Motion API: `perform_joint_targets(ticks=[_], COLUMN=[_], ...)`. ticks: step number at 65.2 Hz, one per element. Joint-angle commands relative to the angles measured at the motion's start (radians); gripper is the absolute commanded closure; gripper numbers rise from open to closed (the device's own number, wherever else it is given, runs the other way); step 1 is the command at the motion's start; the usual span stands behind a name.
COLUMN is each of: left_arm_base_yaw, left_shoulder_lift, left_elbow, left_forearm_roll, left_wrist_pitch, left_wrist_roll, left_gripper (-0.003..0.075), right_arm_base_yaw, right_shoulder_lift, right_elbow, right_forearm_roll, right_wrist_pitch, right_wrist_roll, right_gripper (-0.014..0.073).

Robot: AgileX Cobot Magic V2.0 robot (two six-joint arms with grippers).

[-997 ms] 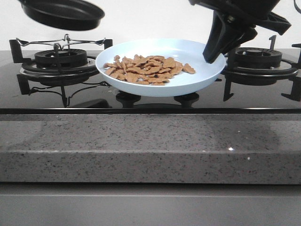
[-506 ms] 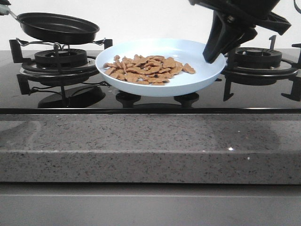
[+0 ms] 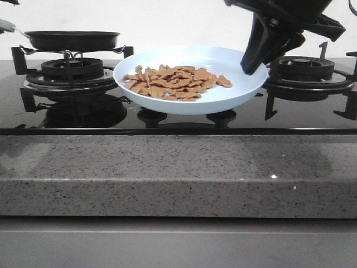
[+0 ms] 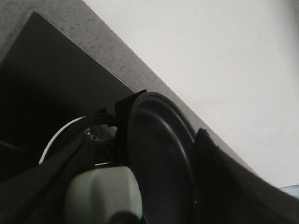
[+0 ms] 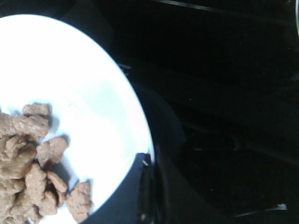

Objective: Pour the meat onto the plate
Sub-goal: 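Return the empty pan onto its burner with the left gripper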

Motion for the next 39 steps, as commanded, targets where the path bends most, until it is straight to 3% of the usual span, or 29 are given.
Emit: perform_joint_targets(ticks=[1, 22, 39], left_arm_base_yaw=[0.004, 0.004, 0.004], left_shoulder_lift=[-0.050, -0.110, -0.219], left_elbow=[-0.037, -0.037, -0.037], left_forearm_roll=[0.017, 0.187, 0.554], left_wrist_pitch=[0.051, 0.040, -0.014], left_wrist_roll=[-0.008, -0.027, -0.235], left_gripper=[0.0223, 0.0216, 0.0216], right_arm_base_yaw=[-0.003, -0.003, -0.003], right_shoulder_lift=[-0.042, -0.042, -0.042], right_elbow=[-0.027, -0.027, -0.027], right_forearm_roll=[0.019, 0.019, 0.019], right_wrist_pitch=[-0.034, -0.034, -0.034], right_wrist_roll=[-0.014, -0.014, -0.014], right_gripper=[0.0662, 0.0662, 0.0662])
